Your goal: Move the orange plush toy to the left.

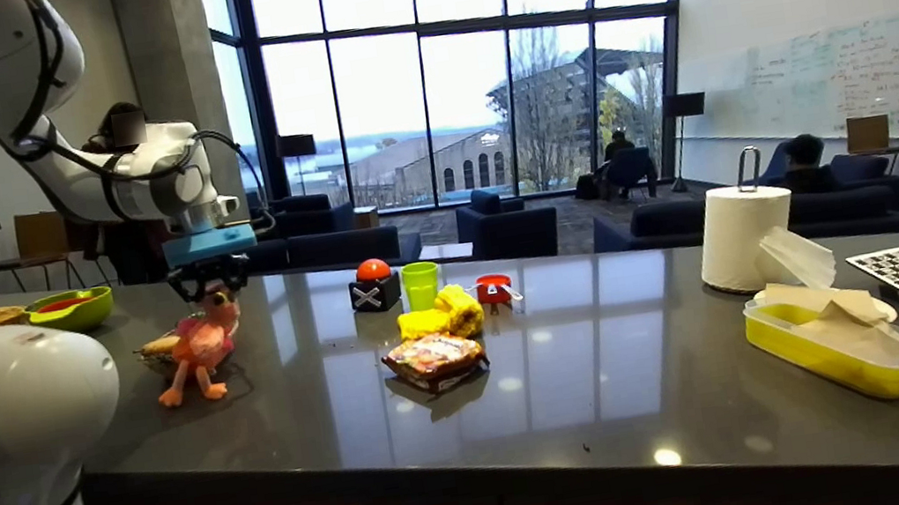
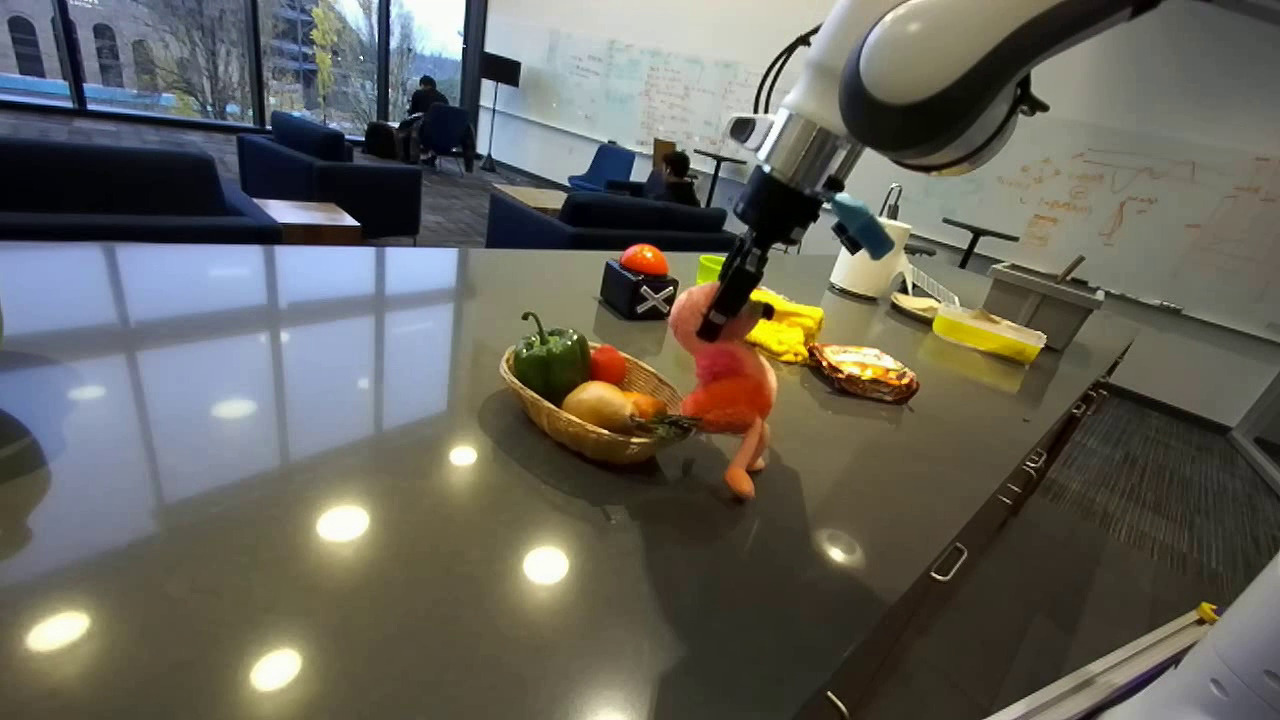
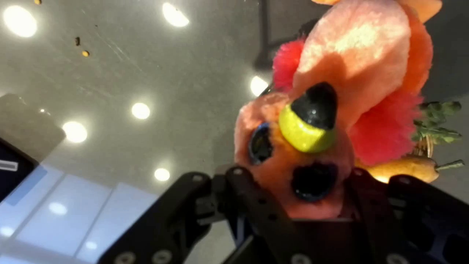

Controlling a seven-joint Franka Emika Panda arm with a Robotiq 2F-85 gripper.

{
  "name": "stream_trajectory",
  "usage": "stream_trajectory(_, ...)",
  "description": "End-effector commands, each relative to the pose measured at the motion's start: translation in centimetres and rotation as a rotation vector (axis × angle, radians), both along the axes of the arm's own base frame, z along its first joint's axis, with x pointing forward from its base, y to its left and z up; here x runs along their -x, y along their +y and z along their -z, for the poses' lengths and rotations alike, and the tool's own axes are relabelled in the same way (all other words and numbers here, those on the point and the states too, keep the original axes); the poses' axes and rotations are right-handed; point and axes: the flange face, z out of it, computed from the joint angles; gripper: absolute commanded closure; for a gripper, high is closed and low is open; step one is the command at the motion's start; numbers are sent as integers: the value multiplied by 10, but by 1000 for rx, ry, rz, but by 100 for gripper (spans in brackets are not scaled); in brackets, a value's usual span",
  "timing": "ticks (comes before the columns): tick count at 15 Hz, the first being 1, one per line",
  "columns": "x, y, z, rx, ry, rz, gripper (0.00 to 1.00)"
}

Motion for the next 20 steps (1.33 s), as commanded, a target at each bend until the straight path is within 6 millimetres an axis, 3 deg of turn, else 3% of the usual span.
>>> stream_trajectory(1, 8, -6, 14, -22, 25, 8, 79)
stream_trajectory(14, 22, -20, 45, 48, 22, -22, 79)
stream_trajectory(20, 19, -6, 45, 42, -34, -52, 79)
